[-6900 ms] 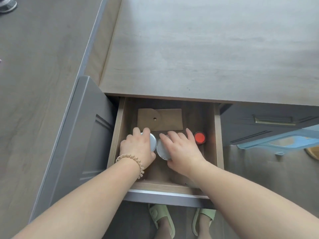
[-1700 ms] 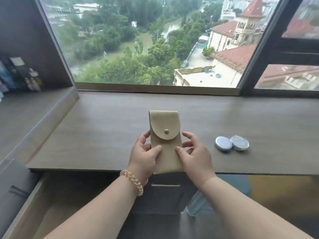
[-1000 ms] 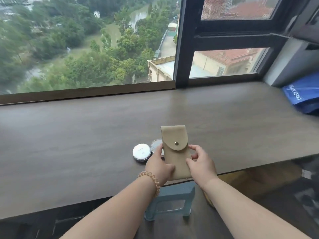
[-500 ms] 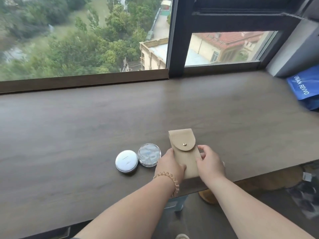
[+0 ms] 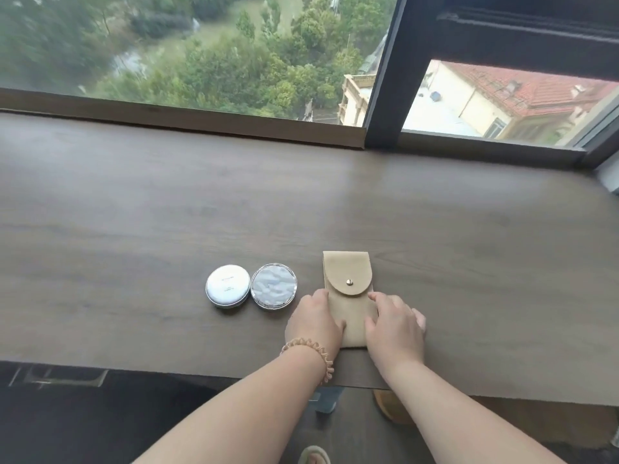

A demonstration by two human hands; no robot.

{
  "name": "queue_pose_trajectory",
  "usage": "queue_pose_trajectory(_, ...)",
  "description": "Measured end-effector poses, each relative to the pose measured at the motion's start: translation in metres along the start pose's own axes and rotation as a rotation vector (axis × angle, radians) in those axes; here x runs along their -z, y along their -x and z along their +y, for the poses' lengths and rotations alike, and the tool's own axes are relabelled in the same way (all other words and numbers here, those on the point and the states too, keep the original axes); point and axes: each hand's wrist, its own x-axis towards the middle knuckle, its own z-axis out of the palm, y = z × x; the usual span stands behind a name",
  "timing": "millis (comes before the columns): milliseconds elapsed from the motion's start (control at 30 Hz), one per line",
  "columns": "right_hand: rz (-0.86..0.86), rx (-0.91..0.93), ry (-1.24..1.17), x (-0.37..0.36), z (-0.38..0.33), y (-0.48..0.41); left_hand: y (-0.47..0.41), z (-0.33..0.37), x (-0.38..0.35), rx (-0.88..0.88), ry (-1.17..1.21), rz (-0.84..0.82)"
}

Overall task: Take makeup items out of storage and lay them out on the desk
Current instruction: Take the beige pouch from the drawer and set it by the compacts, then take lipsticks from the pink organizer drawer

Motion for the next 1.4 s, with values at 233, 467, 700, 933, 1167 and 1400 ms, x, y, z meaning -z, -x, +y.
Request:
queue_pose_trajectory(233, 0.269, 0.273, -0.136, 0.015, -0.033, 0.004, 0.03, -0.016, 0.027, -0.119, -0.325, 0.324)
queue_pose_trajectory(467, 0.156, 0.544, -0.298, 0.024, -0.147, 0.036, 0.07, -0.084, 0.129, 0.063, -0.331, 0.437)
queue_pose_trajectory(700, 0.024, 0.831, -0.325, 0.008, -0.305, 0.13, 0.164, -0.2, 0.241, 0.296, -0.323, 0.592)
queue_pose_trajectory(933, -0.15, 1.036, -0.355, -0.044, -0.476, 0.294, 0.294, -0.372, 0.349, 0.498, -0.246, 0.755)
queue_pose_trajectory(1167, -0.25, 1.278, -0.252, -0.062, -0.588, 0.407, 0.375, -0.491, 0.423, 0.631, -0.252, 0.854)
queue_pose_trajectory(1400, -0.252, 1.457, -0.227, -0.069, -0.696, 0.434, 0.376, -0.564, 0.491, 0.701, -0.23, 0.97)
